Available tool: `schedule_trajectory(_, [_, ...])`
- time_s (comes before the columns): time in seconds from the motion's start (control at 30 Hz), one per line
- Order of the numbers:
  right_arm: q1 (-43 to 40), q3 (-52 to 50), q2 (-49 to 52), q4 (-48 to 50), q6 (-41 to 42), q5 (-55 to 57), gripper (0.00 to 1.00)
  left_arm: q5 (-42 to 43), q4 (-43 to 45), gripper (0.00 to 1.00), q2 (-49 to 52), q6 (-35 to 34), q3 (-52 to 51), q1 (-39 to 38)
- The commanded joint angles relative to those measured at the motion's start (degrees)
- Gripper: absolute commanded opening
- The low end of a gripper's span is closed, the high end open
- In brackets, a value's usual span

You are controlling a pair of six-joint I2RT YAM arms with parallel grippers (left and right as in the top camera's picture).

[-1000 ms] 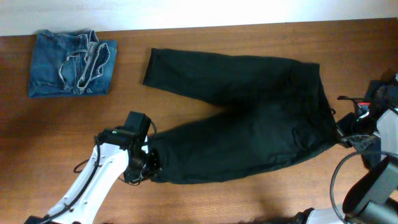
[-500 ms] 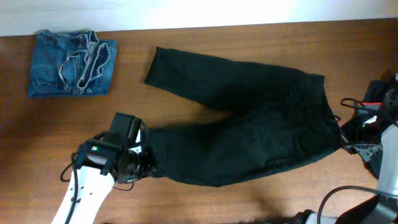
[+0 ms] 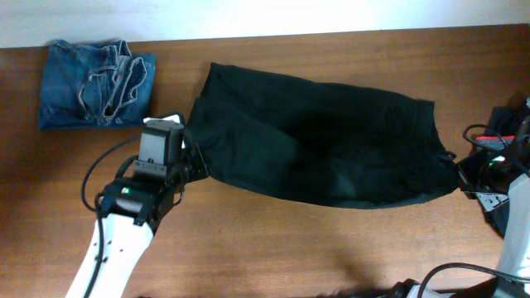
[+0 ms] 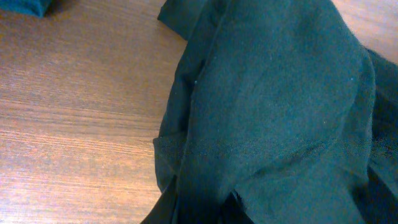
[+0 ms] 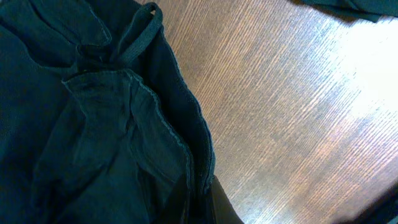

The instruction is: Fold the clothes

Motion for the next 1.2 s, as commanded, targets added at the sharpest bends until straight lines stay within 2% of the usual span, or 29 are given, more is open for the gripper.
schedule_trajectory(0.0, [-0.09,0.42,-1.2,1.07,1.22,0.59,0.04,-2.54,0.83,0.01,4.96,0.7,1.14,0.15])
schedule_trajectory(0.23, [-0.09,0.42,-1.2,1.4,1.18,1.05,0.04,-0.59,-5.79,0.02,12.41,0.66,1.16,0.15])
schedule_trajectory(0.27, [-0.09,0.42,-1.2,1.53,1.18,1.05,0.04,-0.57,-6.62,0.03,12.48,0.66,1.14,0.15])
schedule_trajectory(0.3, [-0.09,0.42,-1.2,1.9,1.2,1.05,0.04,-0.63,-8.07,0.08,12.48,0.68,1.16,0.15])
schedule_trajectory(0.33, [-0.09,0.42,-1.18,2.29,1.2,1.05,0.04,-0.79,-9.84,0.28,12.48,0.7,1.16,0.15])
schedule_trajectory(0.43, [-0.09,0.42,-1.18,2.29,1.18,1.05,0.04,-0.79,-12.11,0.52,12.48,0.7,1.14,0.15])
schedule_trajectory(0.57, [-0.09,0.42,-1.18,2.29,1.18,1.03,0.04,-0.81,-17.14,0.97,12.48,0.68,1.14,0.15])
schedule_trajectory(0.7, [-0.09,0.42,-1.18,2.27,1.18,1.03,0.04,-0.02,-20.2,0.99,12.55,-1.44,1.09,0.13])
schedule_trajectory(0.8, [-0.09,0.42,-1.18,2.21,1.18,1.03,0.04,6.54,-22.38,0.99,13.38,-3.48,0.17,0.13])
schedule_trajectory(0.9, [-0.09,0.42,-1.18,2.25,1.18,1.01,0.04,10.47,-21.44,0.99,14.86,-7.28,-1.44,0.13])
schedule_trajectory(1.1, [-0.09,0.42,-1.18,2.1,0.94,1.03,0.04,20.46,-14.51,0.99,17.38,-9.84,-4.28,0.13])
schedule_trajectory(1.17, [-0.09,0.42,-1.18,2.08,0.76,1.03,0.04,20.26,-13.4,0.99,17.57,-11.08,-4.5,0.13])
